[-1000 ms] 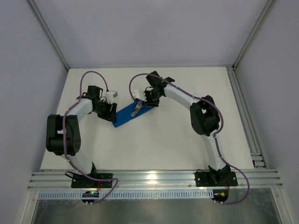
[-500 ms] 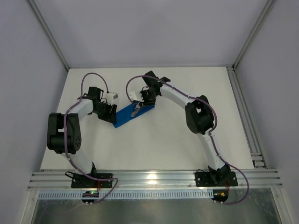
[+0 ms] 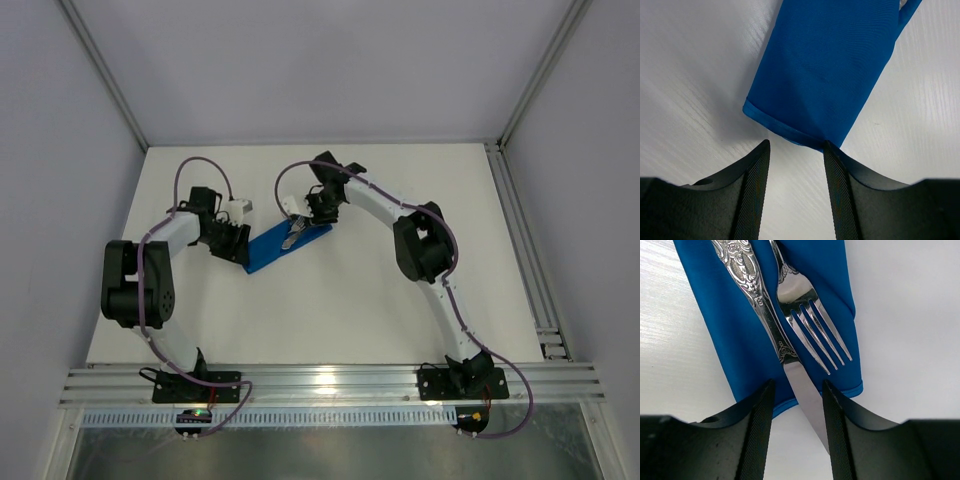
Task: Fold the napkin into a case and place the utensils inside
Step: Insert the knife into the folded napkin.
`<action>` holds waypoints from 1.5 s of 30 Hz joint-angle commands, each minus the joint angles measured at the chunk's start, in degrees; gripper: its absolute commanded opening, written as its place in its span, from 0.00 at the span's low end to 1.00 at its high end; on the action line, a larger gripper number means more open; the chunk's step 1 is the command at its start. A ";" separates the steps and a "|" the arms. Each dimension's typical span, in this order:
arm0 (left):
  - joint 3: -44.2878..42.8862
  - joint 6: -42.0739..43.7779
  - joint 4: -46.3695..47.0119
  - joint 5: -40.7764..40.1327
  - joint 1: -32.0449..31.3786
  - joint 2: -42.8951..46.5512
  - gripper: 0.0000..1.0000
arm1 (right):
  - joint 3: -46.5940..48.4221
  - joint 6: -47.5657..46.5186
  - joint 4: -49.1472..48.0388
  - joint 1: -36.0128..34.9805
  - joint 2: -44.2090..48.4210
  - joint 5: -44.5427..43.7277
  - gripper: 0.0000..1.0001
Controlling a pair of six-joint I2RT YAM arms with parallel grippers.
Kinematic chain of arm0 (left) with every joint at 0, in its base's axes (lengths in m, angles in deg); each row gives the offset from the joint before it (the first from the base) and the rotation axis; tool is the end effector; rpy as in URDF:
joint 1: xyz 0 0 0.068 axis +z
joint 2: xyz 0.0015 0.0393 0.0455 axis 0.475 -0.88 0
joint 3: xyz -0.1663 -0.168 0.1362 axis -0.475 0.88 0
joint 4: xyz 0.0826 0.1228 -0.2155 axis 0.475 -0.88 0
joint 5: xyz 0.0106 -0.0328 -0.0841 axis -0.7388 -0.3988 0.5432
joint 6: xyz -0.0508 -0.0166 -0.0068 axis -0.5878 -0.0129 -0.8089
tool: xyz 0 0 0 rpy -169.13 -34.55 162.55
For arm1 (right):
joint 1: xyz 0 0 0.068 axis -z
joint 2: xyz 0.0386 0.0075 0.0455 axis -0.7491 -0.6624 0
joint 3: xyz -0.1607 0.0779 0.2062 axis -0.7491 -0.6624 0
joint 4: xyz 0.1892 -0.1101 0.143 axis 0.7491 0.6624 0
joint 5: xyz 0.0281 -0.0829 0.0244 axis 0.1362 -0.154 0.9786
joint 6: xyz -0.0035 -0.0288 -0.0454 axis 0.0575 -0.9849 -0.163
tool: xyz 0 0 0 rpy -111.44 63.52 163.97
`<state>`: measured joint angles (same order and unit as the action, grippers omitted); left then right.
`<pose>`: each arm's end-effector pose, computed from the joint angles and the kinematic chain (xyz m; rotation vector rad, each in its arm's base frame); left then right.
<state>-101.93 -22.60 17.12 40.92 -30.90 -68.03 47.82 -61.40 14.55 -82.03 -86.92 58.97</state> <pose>0.3226 -0.0296 0.1675 0.5175 2.6798 -0.5625 0.4204 0.2940 0.1716 -2.2191 1.3547 0.2354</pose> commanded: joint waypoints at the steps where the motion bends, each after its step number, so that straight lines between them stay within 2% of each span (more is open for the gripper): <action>1: -0.55 -0.61 0.45 1.42 0.44 -0.23 0.49 | 0.12 -1.35 1.60 0.03 0.82 -0.25 0.44; 3: -0.73 -0.61 0.45 1.42 0.44 -0.23 0.48 | 0.12 -0.13 1.16 -0.06 1.17 -0.34 0.43; 5: -0.73 -0.61 0.45 1.16 0.44 -0.23 0.48 | 0.03 1.28 1.07 0.29 2.13 -0.08 0.48; 8: -0.90 -0.61 0.45 1.15 0.35 -0.23 0.48 | 0.03 7.16 -0.24 3.79 5.99 4.83 0.52; 9: -0.99 -0.61 0.45 1.16 0.44 -0.23 0.48 | -0.32 7.87 -0.42 5.03 7.22 9.11 0.52; 11: -1.08 -0.61 0.45 1.16 0.44 -0.32 0.47 | -3.30 6.65 -0.86 6.97 10.30 9.34 0.53; 13: -0.99 -0.52 0.45 0.98 0.35 -0.23 0.47 | -6.37 2.02 -0.16 8.11 11.27 4.69 0.54; 18: -1.52 -0.70 0.36 0.89 0.35 -0.58 0.47 | -4.02 -0.21 2.66 8.21 5.84 -0.77 0.55; 23: -1.69 -0.70 0.36 0.28 0.35 -1.02 0.47 | -1.20 0.76 -4.10 8.29 1.44 -3.23 0.57; 28: -1.96 -0.79 0.19 0.45 0.26 -1.46 0.47 | 4.42 -0.38 -1.74 8.29 -2.95 -3.32 0.59; 34: -2.05 -0.61 0.27 0.63 0.26 -1.37 0.47 | 4.95 -0.82 -1.30 8.29 -4.45 -2.62 0.59; 38: -2.13 -0.52 0.19 0.80 0.26 -1.37 0.47 | 8.28 -4.95 6.75 8.21 -6.21 -0.26 0.59; 45: -2.13 -0.52 0.01 0.72 0.17 -1.46 0.46 | 11.71 -7.68 14.16 7.50 -8.32 2.03 0.58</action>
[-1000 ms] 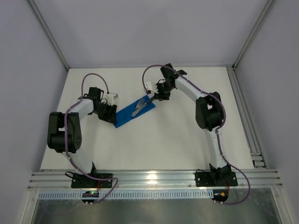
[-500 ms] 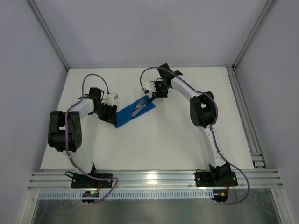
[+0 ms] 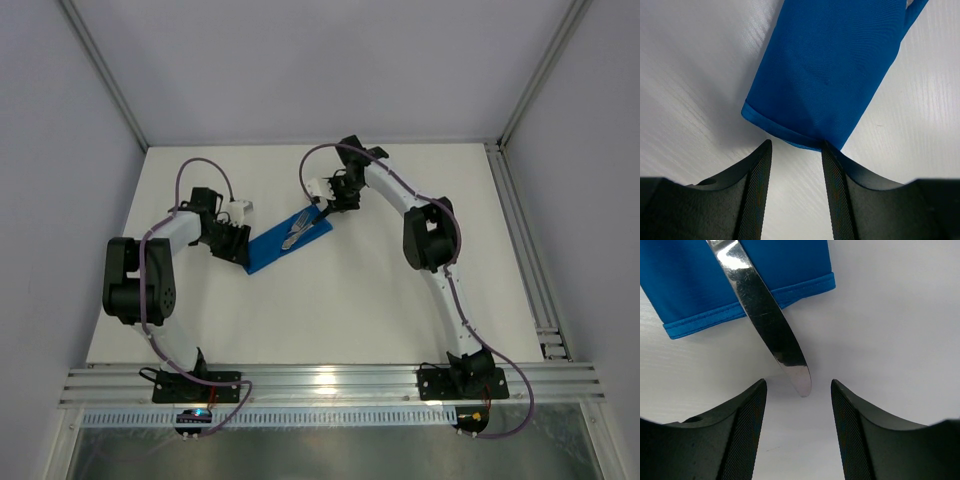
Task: Fold the napkin into a case and place the utensils inside
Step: Insert the knife into the folded napkin.
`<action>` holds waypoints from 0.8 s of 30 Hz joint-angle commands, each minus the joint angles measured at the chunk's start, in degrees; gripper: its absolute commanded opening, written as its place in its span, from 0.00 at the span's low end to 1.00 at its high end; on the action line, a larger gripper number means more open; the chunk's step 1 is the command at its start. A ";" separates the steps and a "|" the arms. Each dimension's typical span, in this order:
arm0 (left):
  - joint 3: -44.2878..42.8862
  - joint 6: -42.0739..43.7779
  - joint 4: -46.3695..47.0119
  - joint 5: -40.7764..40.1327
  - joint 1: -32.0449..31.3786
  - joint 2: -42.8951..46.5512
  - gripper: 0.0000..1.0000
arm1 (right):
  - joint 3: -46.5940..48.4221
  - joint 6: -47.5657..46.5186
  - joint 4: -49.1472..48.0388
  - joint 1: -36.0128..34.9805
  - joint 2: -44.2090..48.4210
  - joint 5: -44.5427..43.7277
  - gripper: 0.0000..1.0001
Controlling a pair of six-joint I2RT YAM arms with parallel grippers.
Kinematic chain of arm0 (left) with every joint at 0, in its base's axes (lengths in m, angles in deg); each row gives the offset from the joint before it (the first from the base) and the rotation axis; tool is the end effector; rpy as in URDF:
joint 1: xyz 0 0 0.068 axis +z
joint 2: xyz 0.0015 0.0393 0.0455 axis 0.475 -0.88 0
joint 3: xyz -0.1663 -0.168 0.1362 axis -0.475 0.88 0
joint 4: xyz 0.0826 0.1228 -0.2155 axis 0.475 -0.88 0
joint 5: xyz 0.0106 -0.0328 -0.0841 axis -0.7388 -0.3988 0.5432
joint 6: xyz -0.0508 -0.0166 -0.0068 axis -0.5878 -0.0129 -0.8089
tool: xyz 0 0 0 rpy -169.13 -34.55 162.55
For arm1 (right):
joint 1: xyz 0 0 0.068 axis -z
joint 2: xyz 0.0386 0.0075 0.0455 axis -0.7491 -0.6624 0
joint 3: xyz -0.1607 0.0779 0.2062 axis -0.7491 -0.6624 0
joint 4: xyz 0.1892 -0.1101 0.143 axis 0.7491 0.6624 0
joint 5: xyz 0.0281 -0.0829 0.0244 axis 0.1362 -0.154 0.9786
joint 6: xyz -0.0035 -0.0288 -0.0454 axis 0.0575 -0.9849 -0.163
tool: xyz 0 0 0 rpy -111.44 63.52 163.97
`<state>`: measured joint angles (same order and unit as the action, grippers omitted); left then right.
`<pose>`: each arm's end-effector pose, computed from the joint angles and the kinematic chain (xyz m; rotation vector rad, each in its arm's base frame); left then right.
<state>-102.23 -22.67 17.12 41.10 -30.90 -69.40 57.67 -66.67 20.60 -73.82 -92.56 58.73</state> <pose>0.3249 -0.0298 0.1616 0.5138 2.6970 -0.5736 0.4708 0.2368 0.1685 -2.1928 1.4283 0.1681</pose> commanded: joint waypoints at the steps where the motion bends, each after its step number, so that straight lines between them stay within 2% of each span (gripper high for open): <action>1: -1.91 -0.37 -0.08 0.54 0.17 -0.08 0.46 | 3.43 -2.41 8.99 -0.72 -3.12 2.02 0.58; 8: -2.27 0.07 -0.69 1.25 -0.09 -0.52 0.46 | 5.12 0.04 14.27 -0.80 -5.06 -1.50 0.57; 10: -2.53 0.59 -0.87 1.07 -0.88 -1.05 0.43 | 4.15 0.31 14.88 -0.80 -5.14 -2.20 0.49; 12: -2.71 1.12 -0.17 -0.42 -1.41 -2.44 0.43 | 3.80 1.10 14.62 -1.15 -5.23 -2.99 0.25; 13: -3.66 1.30 0.01 -0.60 -1.50 -3.15 0.43 | 3.71 2.06 14.71 -1.16 -4.97 -2.74 0.22; 21: -12.46 2.35 -0.87 -4.11 -2.37 -9.48 0.41 | -4.36 3.91 13.48 -1.16 0.30 1.83 0.25; 24: -13.16 2.36 -0.78 -3.85 -2.55 -10.01 0.41 | -7.01 5.23 10.93 -1.59 1.97 1.75 0.34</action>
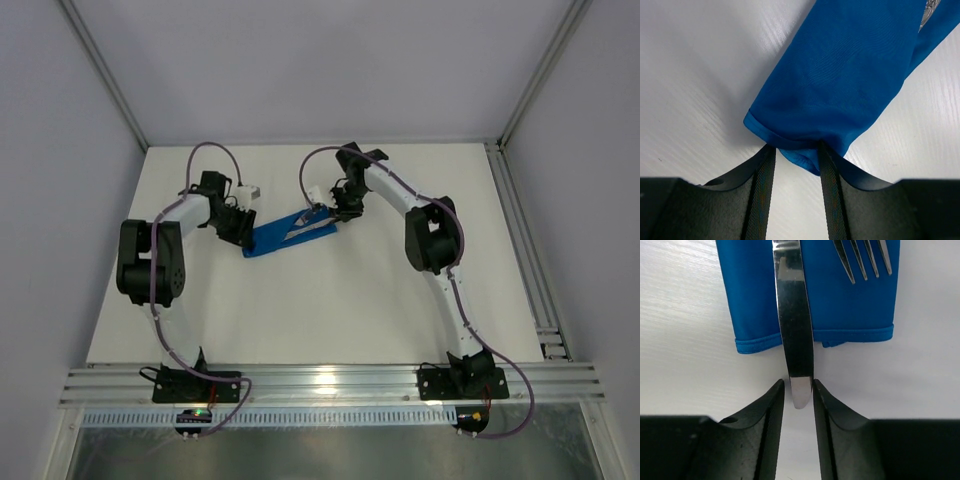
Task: Fold the napkin into a case and place the utensils inside
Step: Insert the knife into the folded napkin.
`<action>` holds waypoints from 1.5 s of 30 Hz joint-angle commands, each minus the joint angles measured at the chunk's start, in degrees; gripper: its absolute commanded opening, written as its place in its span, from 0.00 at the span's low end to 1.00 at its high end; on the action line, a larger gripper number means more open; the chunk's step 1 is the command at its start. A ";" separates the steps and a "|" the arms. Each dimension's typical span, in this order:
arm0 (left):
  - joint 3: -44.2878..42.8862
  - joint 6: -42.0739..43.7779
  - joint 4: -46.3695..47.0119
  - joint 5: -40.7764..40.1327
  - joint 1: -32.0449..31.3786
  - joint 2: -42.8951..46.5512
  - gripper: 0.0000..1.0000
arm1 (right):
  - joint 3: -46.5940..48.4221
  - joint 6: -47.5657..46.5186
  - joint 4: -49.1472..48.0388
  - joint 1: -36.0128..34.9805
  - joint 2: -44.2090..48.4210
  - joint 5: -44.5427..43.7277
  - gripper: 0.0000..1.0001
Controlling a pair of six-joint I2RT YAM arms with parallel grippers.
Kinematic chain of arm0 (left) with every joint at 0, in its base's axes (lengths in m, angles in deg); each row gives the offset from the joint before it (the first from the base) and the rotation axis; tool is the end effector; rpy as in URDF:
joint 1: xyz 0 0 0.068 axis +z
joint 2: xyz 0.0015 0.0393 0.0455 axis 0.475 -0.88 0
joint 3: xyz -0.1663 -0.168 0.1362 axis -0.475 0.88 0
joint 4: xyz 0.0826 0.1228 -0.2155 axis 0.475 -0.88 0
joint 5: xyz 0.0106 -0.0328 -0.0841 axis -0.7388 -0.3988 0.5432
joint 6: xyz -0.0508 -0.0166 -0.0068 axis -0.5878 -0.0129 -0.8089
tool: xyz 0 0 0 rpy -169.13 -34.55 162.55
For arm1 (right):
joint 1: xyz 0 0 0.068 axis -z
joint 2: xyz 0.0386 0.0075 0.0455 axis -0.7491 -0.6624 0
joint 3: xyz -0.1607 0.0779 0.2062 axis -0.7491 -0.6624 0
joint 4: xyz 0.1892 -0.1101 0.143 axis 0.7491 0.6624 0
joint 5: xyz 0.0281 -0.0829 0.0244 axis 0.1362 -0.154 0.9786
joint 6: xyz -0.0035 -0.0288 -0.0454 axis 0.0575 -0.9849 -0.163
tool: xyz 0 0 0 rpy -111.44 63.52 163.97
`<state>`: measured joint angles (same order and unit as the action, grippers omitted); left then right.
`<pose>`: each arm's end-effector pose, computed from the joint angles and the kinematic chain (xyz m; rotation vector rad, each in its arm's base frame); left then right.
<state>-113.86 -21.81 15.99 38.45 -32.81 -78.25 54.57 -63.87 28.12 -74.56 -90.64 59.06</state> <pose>0.3713 -0.0428 0.1626 0.5754 2.6760 -0.5063 0.4488 0.2339 0.1653 -2.2456 1.5678 0.3048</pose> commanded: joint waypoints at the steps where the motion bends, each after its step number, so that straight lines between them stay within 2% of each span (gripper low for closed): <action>1: -1.36 1.50 0.53 -1.03 -0.74 -0.99 0.41 | -3.91 2.87 3.06 -1.03 0.05 0.81 0.36; 5: -0.92 1.15 0.97 -0.51 -0.82 -0.11 0.41 | -3.73 4.37 2.79 -1.38 0.14 1.50 0.36; 10: 0.13 0.80 1.15 0.63 -0.83 0.68 0.41 | -4.44 5.16 2.36 -3.48 0.66 1.07 0.18; 21: 1.89 1.06 1.85 2.48 -0.83 2.09 0.41 | -6.45 9.73 -0.53 -5.95 2.86 -1.74 0.15; 24: 1.80 0.89 1.85 2.83 -0.83 2.00 0.41 | -7.25 11.22 -2.92 -6.65 2.86 -2.97 0.24; 26: 1.89 0.97 1.68 2.83 -0.83 2.27 0.41 | -7.25 13.93 -4.32 -6.74 2.95 -4.02 0.38; 28: 1.98 1.15 1.59 2.83 -0.83 2.62 0.41 | -9.17 17.18 -7.57 -6.48 3.82 -6.82 0.43; 33: 1.98 1.33 0.71 3.36 -0.83 3.58 0.42 | -18.31 21.58 -17.49 -5.07 13.55 -7.46 0.46; 38: 1.72 1.85 0.01 3.19 -0.74 4.90 0.43 | -27.97 24.40 -20.32 -4.63 22.36 -4.38 0.49; 41: 1.89 2.03 -0.43 2.84 -0.56 5.69 0.47 | -32.29 33.95 -24.00 -3.76 26.76 -4.99 0.49; 43: 2.33 1.94 -0.61 2.84 -0.21 6.39 0.47 | -32.22 46.86 -24.80 -2.70 27.82 -6.22 0.48; 44: 2.50 1.94 -0.70 2.40 0.22 6.83 0.47 | -31.86 52.04 -24.98 -1.65 27.74 -7.44 0.44; 45: 2.68 1.94 -0.79 1.96 0.40 7.53 0.48 | -31.34 57.58 -25.41 -1.21 27.39 -12.42 0.37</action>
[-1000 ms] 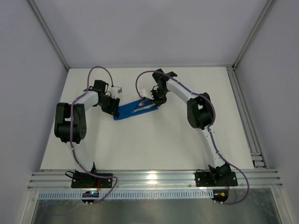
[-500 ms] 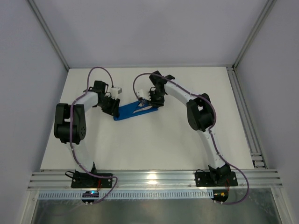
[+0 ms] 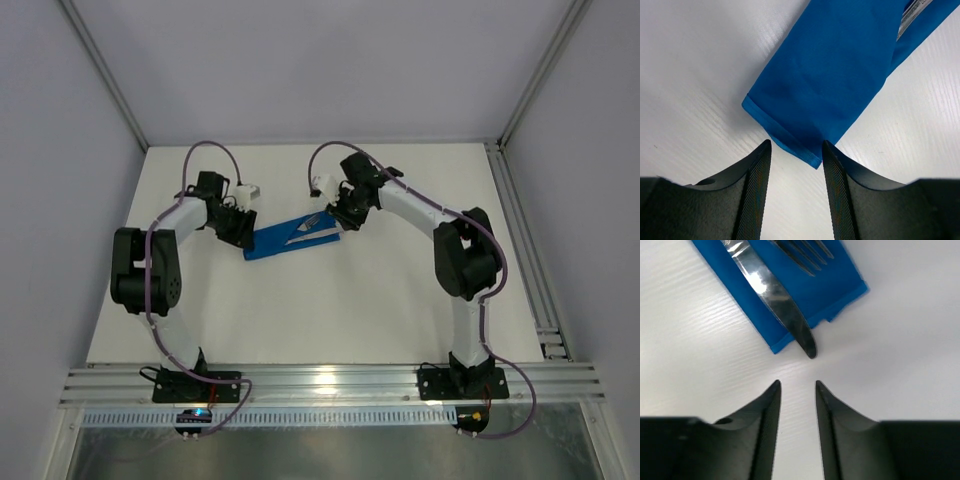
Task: Fold the napkin into a case and place the utensils inside
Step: Insert the knife into the folded napkin.
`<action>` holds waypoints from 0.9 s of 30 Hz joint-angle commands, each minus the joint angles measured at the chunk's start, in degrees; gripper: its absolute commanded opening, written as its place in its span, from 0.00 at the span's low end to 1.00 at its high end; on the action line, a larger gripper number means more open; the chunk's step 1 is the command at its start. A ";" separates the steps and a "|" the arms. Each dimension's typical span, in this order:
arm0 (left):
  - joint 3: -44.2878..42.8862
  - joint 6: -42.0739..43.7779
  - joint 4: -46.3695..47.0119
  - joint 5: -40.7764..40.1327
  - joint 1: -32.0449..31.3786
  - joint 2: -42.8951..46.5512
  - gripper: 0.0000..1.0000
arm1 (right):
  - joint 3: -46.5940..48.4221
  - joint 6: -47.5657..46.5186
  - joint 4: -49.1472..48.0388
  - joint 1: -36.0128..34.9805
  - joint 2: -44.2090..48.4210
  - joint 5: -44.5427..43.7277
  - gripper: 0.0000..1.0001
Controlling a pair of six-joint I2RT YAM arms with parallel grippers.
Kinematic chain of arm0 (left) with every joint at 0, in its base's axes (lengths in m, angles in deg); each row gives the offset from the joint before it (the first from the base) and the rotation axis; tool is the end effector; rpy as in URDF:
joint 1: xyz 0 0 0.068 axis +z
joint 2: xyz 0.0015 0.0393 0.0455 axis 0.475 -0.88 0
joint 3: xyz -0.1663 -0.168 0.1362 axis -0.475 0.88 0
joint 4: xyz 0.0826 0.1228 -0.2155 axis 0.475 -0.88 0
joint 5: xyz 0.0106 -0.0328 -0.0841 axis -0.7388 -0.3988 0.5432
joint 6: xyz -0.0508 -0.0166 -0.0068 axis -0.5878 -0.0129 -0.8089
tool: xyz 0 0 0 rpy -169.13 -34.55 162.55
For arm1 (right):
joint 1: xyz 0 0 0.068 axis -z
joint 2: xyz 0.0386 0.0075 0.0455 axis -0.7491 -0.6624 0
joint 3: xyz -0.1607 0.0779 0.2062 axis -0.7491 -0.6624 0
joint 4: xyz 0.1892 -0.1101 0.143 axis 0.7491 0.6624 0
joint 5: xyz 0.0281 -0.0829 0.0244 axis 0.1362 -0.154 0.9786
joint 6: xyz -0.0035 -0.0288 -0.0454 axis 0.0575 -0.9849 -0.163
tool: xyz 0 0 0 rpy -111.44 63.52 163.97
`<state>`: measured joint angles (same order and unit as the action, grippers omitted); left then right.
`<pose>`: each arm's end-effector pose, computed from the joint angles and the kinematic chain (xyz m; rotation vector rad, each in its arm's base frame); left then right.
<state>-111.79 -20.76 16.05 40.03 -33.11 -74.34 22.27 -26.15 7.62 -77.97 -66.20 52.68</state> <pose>0.3601 -0.0448 0.1770 0.6136 2.6249 -0.5289 0.3781 0.2242 0.2095 -1.6387 2.0683 0.2702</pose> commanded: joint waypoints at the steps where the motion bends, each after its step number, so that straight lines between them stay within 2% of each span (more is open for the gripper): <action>1: 0.87 0.98 -0.94 -0.23 0.88 3.89 0.47 | 1.67 30.09 -4.66 2.64 2.34 -9.56 0.28; 2: 1.48 0.98 -0.94 -0.67 1.06 4.24 0.47 | 3.07 33.50 -3.61 2.82 0.77 -12.90 0.17; 3: 1.83 1.15 -0.85 -1.37 1.06 4.42 0.47 | 3.26 36.49 -2.29 2.82 0.23 -15.29 0.14; 4: 2.27 1.16 -0.77 -1.38 1.06 4.59 0.46 | 2.13 39.65 -2.45 2.82 0.14 -19.58 0.12; 6: 2.98 1.24 -0.76 -0.77 1.06 4.24 0.45 | 0.80 47.65 -3.51 2.82 0.05 -20.93 0.09; 9: 3.15 0.89 -0.50 -0.23 1.06 3.02 0.42 | -0.52 52.95 -4.65 2.65 -1.53 -23.13 0.04; 16: 4.12 0.28 0.29 0.38 0.98 2.48 0.36 | 5.27 55.32 -2.02 -1.30 -8.29 -23.75 0.04; 20: 5.09 0.45 0.38 1.08 1.06 3.01 0.35 | 3.96 56.91 -3.07 -2.45 -9.01 -24.01 0.04; 27: 5.61 0.45 0.38 2.58 1.06 3.36 0.24 | 4.14 58.75 -3.33 -4.12 -9.62 -23.48 0.04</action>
<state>-106.39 -20.81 15.88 40.49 -32.35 -72.16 25.76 30.03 4.45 -81.38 -74.70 29.10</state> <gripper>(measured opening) 0.255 0.038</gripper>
